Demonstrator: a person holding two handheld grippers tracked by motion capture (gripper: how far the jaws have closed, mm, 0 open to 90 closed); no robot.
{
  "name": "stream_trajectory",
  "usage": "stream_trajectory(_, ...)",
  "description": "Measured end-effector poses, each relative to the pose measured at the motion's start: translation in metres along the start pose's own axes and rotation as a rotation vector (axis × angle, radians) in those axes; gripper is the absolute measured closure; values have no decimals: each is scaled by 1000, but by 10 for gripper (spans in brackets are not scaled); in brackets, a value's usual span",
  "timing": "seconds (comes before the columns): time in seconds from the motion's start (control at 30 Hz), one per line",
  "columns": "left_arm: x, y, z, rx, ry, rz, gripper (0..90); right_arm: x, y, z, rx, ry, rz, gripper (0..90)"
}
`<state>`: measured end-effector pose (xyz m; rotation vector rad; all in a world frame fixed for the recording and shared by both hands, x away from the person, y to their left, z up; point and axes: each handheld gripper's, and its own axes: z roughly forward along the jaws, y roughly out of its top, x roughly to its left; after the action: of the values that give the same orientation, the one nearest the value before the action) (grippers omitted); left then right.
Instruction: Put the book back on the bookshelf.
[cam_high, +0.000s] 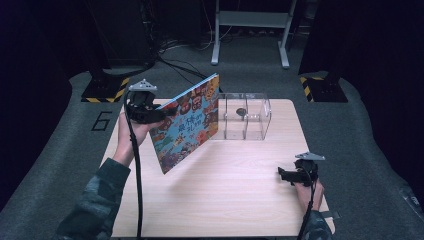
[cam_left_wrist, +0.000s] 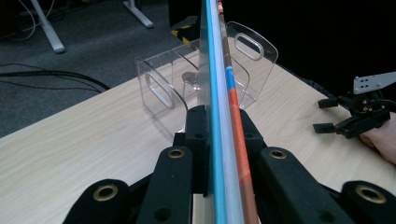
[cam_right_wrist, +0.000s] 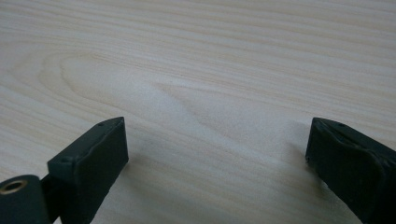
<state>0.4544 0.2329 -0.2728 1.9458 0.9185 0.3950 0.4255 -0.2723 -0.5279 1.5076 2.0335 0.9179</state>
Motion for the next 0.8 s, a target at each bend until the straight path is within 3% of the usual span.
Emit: stream_trajectory(0.8,-4,21,27,-35,53,-33,801,0,0,-1,-6,10,12,58)
